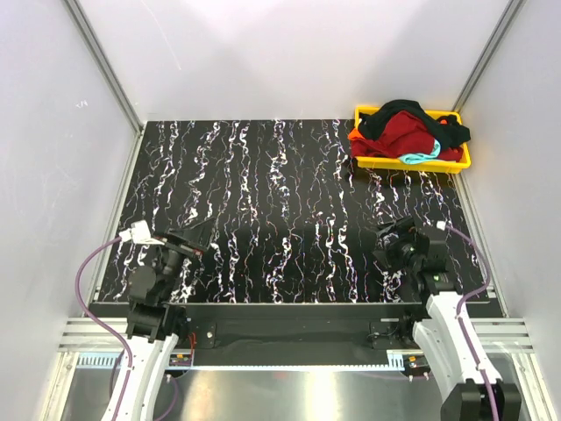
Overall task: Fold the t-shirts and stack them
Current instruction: Grab the tshirt from the pile, then move the tshirt to the center of the board, then flatten the tshirt out
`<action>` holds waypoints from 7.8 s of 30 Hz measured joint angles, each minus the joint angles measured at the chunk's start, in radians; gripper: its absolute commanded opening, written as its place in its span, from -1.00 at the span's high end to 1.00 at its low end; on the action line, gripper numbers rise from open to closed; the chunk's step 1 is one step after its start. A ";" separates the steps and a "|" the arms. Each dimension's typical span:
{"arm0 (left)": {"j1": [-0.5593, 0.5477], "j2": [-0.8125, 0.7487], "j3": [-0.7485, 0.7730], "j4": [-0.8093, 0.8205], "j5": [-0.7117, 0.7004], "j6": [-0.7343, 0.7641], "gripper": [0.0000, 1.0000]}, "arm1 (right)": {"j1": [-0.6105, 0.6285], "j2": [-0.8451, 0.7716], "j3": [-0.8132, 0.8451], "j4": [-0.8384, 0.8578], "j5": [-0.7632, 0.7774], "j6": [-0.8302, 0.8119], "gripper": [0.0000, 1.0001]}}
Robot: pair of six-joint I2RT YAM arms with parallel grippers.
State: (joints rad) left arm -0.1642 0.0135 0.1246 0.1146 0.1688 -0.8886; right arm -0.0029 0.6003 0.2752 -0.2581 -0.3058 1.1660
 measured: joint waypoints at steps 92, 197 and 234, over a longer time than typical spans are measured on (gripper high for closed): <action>-0.004 0.764 0.610 -0.485 0.238 0.610 -0.87 | -0.319 1.521 1.367 0.341 0.354 -0.100 0.96; -0.444 1.583 0.794 -0.488 0.171 0.287 1.00 | 0.207 0.961 0.892 -0.428 -0.300 -0.561 -0.62; -0.208 1.776 1.262 -0.702 -0.111 0.631 -0.41 | 0.258 1.200 0.851 -0.414 -0.230 -0.620 -0.48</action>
State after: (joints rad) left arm -0.3725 1.7893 1.3865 -0.5873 0.0574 -0.2581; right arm 0.2554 1.8004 1.1267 -0.6720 -0.5354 0.5461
